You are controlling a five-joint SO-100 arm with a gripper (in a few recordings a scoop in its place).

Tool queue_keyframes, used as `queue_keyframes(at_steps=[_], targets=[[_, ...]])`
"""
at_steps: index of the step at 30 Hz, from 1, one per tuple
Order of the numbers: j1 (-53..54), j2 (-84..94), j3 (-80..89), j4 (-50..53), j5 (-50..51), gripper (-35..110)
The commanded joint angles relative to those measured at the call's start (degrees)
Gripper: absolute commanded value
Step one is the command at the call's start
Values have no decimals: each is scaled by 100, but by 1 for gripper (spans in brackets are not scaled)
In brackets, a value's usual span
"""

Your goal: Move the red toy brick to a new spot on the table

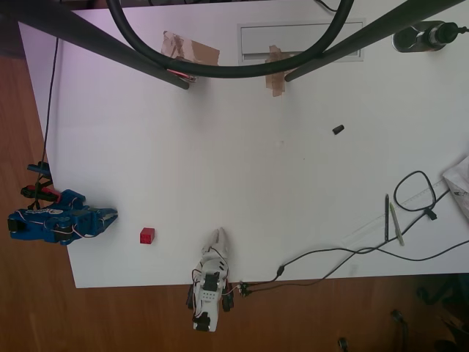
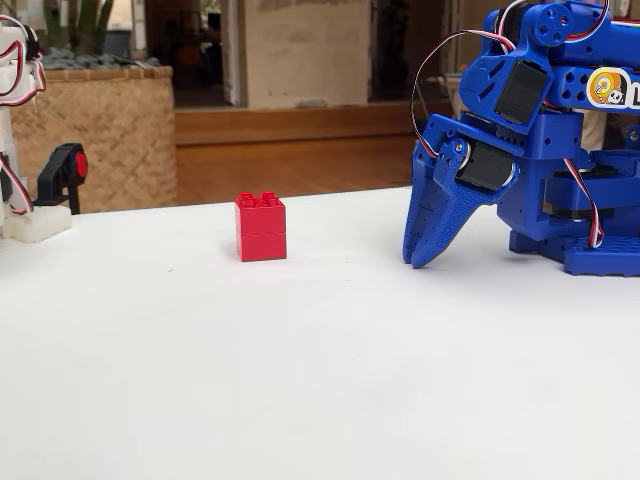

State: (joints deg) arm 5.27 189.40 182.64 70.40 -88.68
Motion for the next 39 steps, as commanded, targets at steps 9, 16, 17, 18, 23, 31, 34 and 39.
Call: queue_keyframes(at_steps=[9, 16, 17, 18, 23, 31, 34, 39], targets=[[-237, 185, 185, -70, 879, 0], [-237, 185, 185, -70, 896, 0], [-237, 185, 185, -70, 905, 0], [-237, 185, 185, -70, 940, 0], [-237, 185, 185, -70, 1063, 0], [-237, 185, 185, -70, 1090, 0], [-237, 185, 185, -70, 1125, 0], [-237, 185, 185, -62, 1160, 0]])
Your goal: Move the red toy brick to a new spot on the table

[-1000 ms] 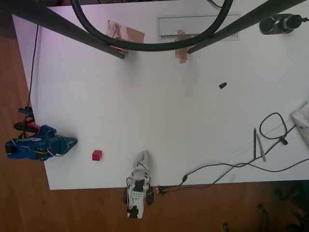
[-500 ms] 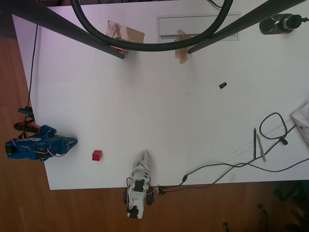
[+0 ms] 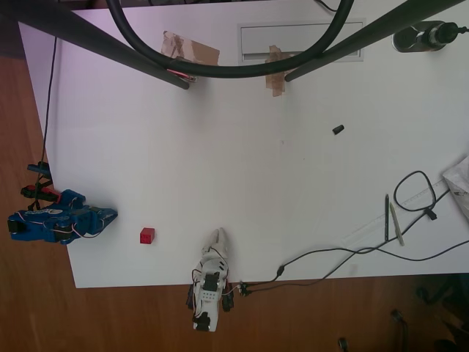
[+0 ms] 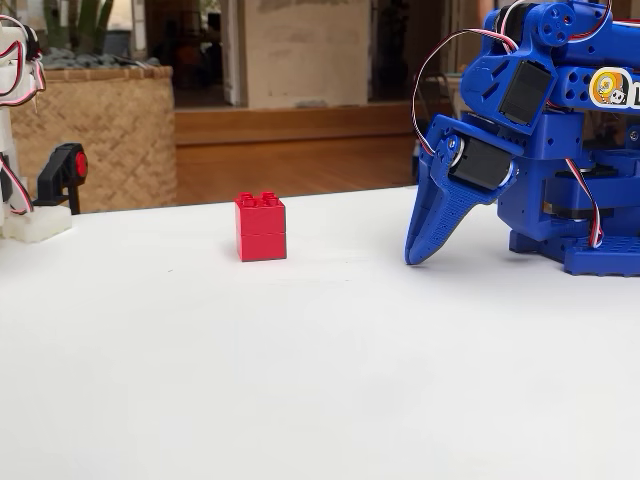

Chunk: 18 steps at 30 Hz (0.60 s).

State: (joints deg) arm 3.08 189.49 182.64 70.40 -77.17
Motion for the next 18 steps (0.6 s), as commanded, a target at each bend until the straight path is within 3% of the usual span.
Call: queue_keyframes(at_steps=[1, 18], targets=[[-26, 176, 185, -62, -26, 0], [97, -62, 132, -308, -422, 0]])
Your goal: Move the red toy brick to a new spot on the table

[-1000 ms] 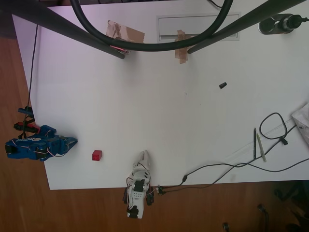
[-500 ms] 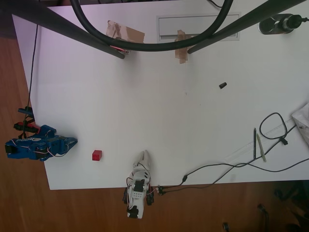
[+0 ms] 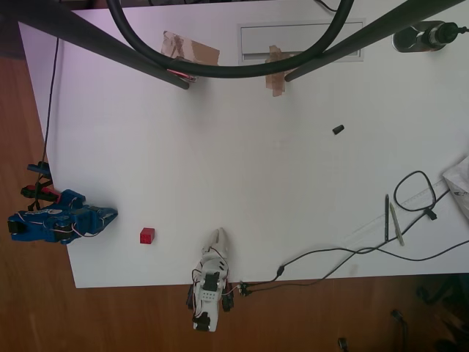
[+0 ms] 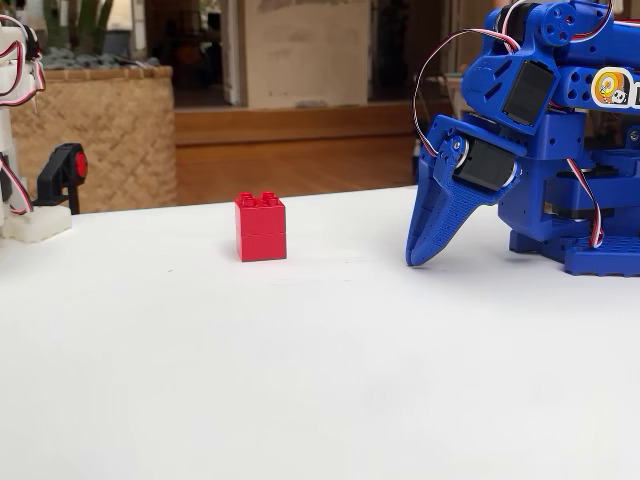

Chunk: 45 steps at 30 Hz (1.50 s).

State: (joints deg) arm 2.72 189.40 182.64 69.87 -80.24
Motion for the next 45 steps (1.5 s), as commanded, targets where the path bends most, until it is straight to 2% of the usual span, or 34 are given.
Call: queue_keyframes(at_steps=[1, 9, 18, 25, 32, 45], targets=[[211, -211, 62, -431, -185, 0], [396, -2522, -1661, -1863, -378, 2], [853, -5124, -4122, -2646, -571, 18], [1626, -5950, -4157, -4175, -1828, 30], [2118, -6601, -4069, -5221, -2399, 35], [2461, -7093, -3463, -5880, -2646, 35]])
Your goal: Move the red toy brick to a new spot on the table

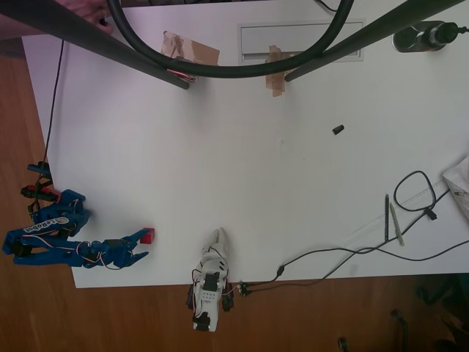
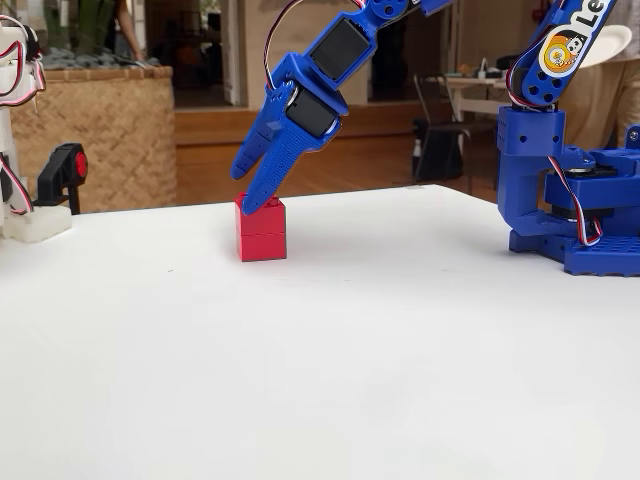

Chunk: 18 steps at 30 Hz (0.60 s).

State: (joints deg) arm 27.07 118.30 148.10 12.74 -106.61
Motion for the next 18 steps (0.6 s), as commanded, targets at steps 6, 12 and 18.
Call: queue_keyframes(at_steps=[6, 12, 18], targets=[[18, -158, 167, -316, 352, 28], [-53, -264, 167, -272, 949, 13], [-123, -44, 141, -79, 1151, 11]])
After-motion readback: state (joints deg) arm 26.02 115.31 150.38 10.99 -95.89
